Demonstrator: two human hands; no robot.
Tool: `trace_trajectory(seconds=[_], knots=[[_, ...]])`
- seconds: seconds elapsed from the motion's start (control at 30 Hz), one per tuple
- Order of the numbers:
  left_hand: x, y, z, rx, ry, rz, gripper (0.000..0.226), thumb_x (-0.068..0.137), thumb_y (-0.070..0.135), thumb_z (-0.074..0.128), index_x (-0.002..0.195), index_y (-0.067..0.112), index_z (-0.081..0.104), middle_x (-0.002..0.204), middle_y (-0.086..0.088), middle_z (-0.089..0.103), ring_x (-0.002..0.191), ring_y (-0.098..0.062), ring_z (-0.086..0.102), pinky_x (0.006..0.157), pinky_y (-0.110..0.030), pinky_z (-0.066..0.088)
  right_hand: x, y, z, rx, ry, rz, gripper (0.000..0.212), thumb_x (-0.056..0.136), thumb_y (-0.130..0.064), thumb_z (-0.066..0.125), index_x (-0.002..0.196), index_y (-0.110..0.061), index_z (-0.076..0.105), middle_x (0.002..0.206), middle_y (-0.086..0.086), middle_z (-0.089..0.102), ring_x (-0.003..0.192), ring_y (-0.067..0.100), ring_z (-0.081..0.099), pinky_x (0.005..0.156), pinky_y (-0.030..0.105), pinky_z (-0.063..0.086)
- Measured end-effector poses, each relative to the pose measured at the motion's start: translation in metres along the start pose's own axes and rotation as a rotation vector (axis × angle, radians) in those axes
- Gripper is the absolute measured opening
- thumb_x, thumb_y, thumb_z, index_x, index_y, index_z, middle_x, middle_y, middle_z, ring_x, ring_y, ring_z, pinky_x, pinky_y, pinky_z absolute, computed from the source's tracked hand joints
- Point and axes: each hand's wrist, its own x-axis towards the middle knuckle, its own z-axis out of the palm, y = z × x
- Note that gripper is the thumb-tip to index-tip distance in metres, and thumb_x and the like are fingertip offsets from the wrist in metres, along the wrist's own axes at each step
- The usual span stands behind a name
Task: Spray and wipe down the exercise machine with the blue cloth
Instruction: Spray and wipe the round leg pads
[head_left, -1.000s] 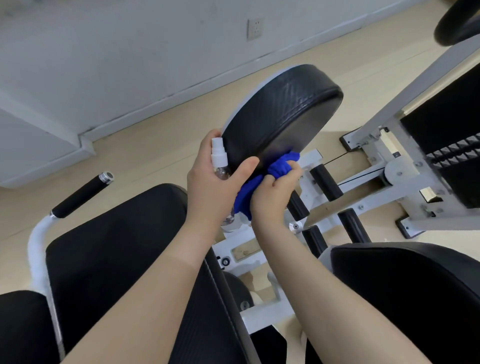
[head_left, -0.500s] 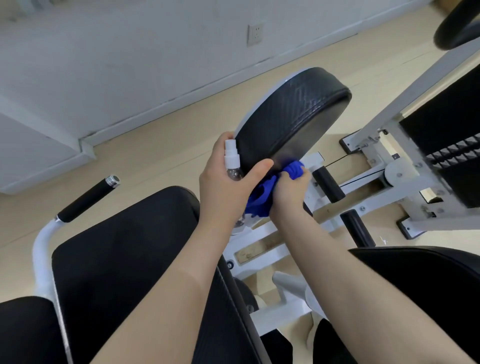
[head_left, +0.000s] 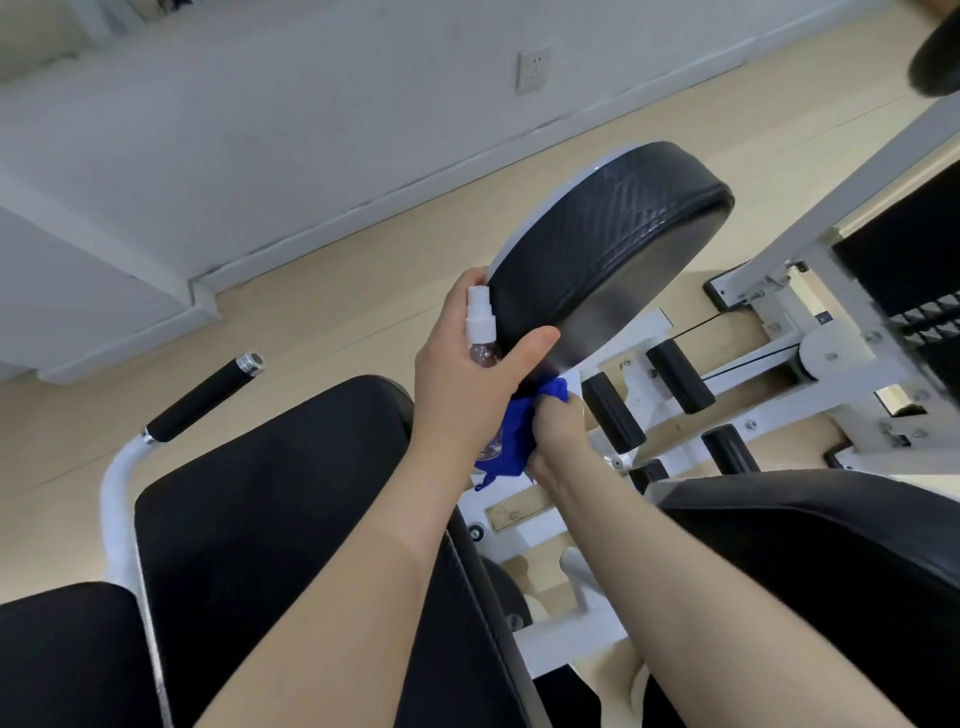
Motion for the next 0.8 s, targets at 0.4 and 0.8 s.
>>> trace_trajectory(seconds=[0.4,0.8], knots=[[0.004,-0.006,-0.001,-0.02,0.004,0.068,0.047,0.076,0.033,0.071,0.097,0.058,0.038,0.089,0.022,0.057,0.07,-0.009,0.056,0.067,-0.027,0.054,0.004,-0.027,-0.012,0.124,0.089,-0.202,0.024,0.089,-0.001,0.032,0.104,-0.02,0.039,0.098,0.006,0.048,0.084,0.019,0.047,0.079,0.036,0.046],[-0.001,-0.008,0.005,-0.009,0.071,0.078,0.051,0.076,0.036,0.07,0.113,0.05,0.037,0.1,0.024,0.057,0.082,-0.009,0.059,0.071,-0.025,0.052,-0.037,-0.087,-0.025,-0.137,0.256,-0.643,0.037,0.085,0.0,0.028,0.089,-0.035,0.039,0.102,0.002,0.051,0.088,0.018,0.05,0.086,0.04,0.047]])
